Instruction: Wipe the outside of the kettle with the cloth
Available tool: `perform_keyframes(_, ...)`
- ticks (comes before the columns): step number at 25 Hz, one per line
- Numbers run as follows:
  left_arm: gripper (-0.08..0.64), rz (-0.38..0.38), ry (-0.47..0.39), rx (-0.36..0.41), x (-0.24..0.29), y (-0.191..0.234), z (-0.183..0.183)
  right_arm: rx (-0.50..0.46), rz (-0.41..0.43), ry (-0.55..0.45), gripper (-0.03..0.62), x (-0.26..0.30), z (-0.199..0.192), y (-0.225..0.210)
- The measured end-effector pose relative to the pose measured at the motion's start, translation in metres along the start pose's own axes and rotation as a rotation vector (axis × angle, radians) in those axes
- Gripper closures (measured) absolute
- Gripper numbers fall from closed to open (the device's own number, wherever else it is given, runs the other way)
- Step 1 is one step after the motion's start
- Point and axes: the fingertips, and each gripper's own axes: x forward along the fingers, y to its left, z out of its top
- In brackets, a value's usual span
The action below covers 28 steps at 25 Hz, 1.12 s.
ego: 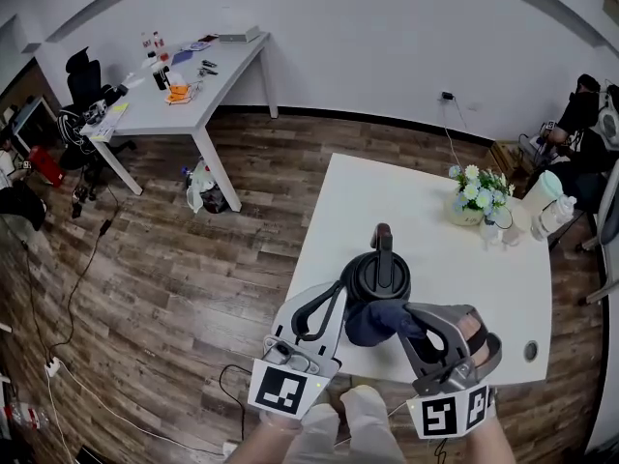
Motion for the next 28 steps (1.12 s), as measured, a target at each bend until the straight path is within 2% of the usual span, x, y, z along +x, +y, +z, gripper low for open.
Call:
perform_keyframes(6, 0.554, -0.003, 0.019, -0.027, 0.006, -0.004, -0.009, -0.007, 0.004, 0.014, 0.528, -0.004, -0.022, -0.015)
perform_keyframes(10, 0.554, 0.002, 0.02, -0.027, 0.012, -0.001, -0.011, 0.067, -0.057, 0.036, 0.528, -0.002, -0.044, -0.03)
perform_keyframes(14, 0.554, -0.001, 0.009, 0.009, 0.019, 0.003, -0.01, 0.169, -0.092, 0.027, 0.528, 0.013, -0.062, -0.051)
perform_keyframes(21, 0.554, 0.025, 0.037, 0.047, 0.031, 0.013, -0.024, 0.151, -0.14, 0.021, 0.528, 0.048, -0.077, -0.09)
perform_keyframes(23, 0.554, 0.053, 0.046, 0.054, 0.035, 0.021, -0.026, 0.109, -0.157, -0.042, 0.528, 0.05, -0.065, -0.11)
perform_keyframes(25, 0.554, 0.105, 0.041, 0.042, 0.038, 0.03, -0.023, 0.042, -0.126, -0.177, 0.528, 0.047, -0.036, -0.125)
perform_keyframes(28, 0.554, 0.228, 0.039, 0.056, 0.035, 0.053, -0.01, -0.102, 0.03, -0.424, 0.529, 0.045, 0.022, -0.121)
